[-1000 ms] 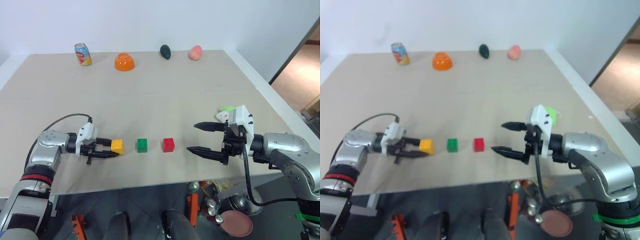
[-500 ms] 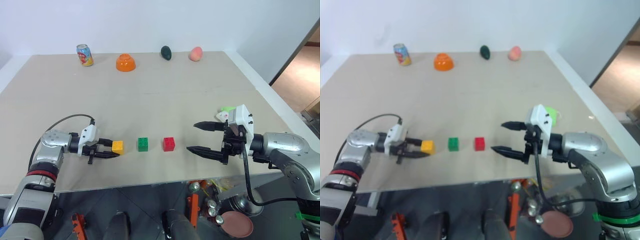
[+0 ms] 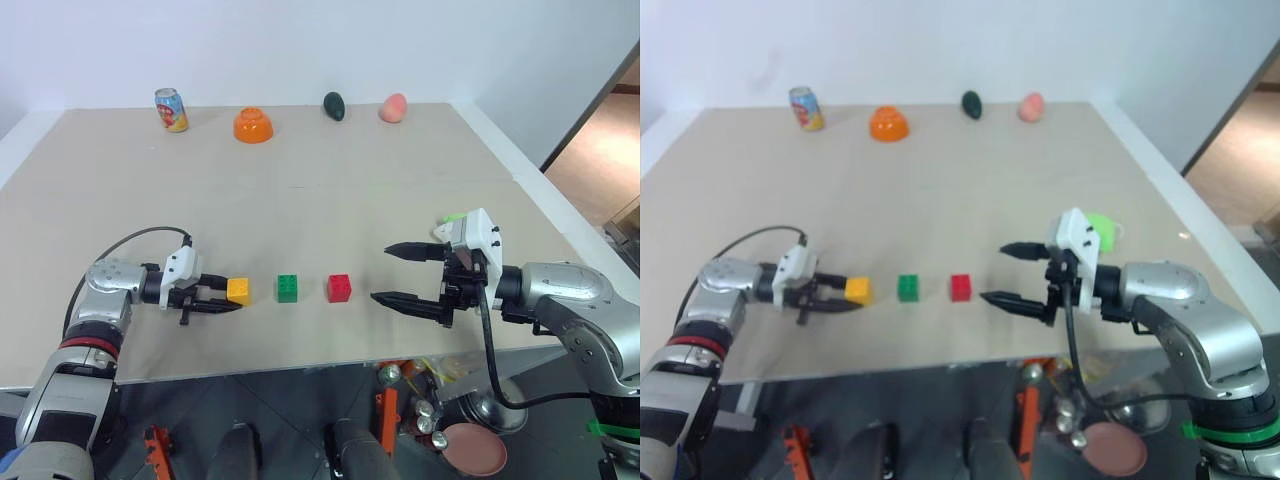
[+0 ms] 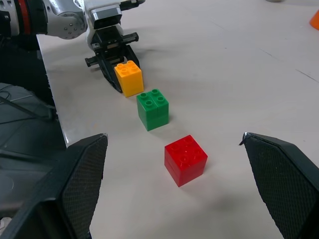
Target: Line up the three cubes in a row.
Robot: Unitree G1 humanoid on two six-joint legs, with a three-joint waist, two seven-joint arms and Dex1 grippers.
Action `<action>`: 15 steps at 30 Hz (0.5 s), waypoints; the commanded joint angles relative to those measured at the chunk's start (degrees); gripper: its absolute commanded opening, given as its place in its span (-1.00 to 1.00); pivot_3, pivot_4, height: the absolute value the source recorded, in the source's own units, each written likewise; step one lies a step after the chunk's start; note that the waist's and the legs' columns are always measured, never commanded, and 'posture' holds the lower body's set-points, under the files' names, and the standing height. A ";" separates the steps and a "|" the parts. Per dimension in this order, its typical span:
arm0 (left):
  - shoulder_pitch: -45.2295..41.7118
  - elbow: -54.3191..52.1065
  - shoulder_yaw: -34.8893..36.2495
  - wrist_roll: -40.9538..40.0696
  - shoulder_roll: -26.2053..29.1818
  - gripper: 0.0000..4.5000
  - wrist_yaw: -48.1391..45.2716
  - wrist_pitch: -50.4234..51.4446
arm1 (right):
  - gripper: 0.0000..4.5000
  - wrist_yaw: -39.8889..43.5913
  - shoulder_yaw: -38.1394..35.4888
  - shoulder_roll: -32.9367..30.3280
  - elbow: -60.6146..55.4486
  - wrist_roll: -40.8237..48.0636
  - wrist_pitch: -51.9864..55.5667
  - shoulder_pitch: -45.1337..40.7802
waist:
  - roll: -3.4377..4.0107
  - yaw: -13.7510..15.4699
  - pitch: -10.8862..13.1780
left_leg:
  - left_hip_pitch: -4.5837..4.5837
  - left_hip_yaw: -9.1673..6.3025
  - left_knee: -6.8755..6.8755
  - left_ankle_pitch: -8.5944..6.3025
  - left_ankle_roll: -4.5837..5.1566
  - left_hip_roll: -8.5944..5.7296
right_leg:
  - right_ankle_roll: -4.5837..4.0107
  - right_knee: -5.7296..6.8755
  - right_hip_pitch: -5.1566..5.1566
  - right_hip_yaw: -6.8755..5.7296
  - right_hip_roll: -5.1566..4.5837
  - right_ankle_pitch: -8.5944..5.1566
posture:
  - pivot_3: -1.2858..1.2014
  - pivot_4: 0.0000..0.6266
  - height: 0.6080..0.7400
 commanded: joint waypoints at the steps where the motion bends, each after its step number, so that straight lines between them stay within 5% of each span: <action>1: -1.22 -0.15 -0.30 0.35 1.06 0.34 -0.01 2.06 | 1.00 0.34 -0.77 -0.21 -0.67 0.38 -0.94 -1.00 | 0.00 -0.02 0.00 | 0.00 0.00 0.00 0.00 0.00 0.00 | 0.00 0.00 -0.01 0.00 0.01 0.00 | 0.03 -0.52 0.97; 5: -1.34 -0.07 0.90 0.42 1.05 0.94 -0.01 0.83 | 1.00 0.34 -0.85 -0.21 -0.60 0.46 -0.90 -1.05 | 0.00 -0.03 0.00 | -0.01 0.00 -0.01 0.00 0.00 0.00 | 0.02 0.00 -0.01 0.00 0.01 -0.02 | 0.03 -0.52 0.97; 15: -1.32 -1.84 2.28 -0.09 6.08 0.97 -0.01 1.65 | 1.00 1.95 0.44 -0.20 1.30 -0.03 -1.26 -3.64 | 0.00 -0.26 0.00 | 0.00 0.01 -0.01 0.00 0.00 0.02 | 0.01 0.00 -0.05 0.01 0.02 -0.01 | 0.03 -0.52 0.97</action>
